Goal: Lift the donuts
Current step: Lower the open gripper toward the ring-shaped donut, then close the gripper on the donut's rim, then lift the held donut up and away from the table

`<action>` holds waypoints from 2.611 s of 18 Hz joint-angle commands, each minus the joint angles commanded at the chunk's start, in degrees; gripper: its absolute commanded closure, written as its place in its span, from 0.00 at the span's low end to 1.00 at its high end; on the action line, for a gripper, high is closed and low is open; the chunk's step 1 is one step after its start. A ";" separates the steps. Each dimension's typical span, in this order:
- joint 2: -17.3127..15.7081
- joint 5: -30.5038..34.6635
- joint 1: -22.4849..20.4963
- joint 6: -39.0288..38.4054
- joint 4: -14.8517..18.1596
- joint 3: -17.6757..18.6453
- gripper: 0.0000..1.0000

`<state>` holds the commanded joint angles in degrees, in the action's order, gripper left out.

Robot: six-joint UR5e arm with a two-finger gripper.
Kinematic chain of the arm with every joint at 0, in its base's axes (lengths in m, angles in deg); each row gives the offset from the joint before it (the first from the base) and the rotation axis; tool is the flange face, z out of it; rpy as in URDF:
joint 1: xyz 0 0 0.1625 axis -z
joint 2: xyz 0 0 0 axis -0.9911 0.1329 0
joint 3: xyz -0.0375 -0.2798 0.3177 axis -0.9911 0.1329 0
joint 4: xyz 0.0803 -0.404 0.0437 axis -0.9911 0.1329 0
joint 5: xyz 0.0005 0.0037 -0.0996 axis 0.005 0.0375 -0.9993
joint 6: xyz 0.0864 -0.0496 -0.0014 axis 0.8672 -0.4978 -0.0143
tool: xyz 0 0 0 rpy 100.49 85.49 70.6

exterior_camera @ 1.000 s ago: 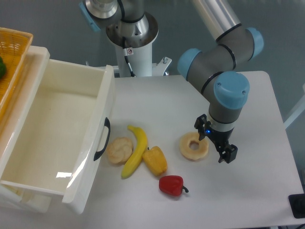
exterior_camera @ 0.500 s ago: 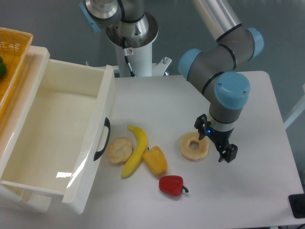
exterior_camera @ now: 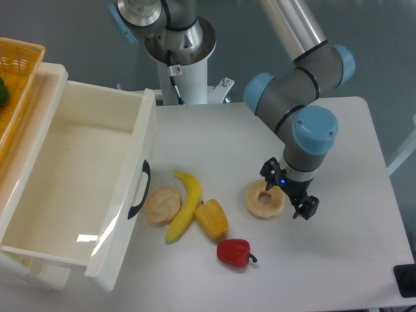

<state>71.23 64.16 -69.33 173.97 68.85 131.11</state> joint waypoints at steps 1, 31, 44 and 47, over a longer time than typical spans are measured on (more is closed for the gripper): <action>0.00 0.00 0.00 0.17 0.09 0.09 0.00; 4.84 0.26 0.00 0.53 0.00 -0.87 1.00; 6.33 1.23 -1.41 4.57 4.91 -16.16 1.00; 6.59 1.49 -1.41 4.57 7.20 -19.24 1.00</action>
<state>77.83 65.65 -70.74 178.54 76.05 111.87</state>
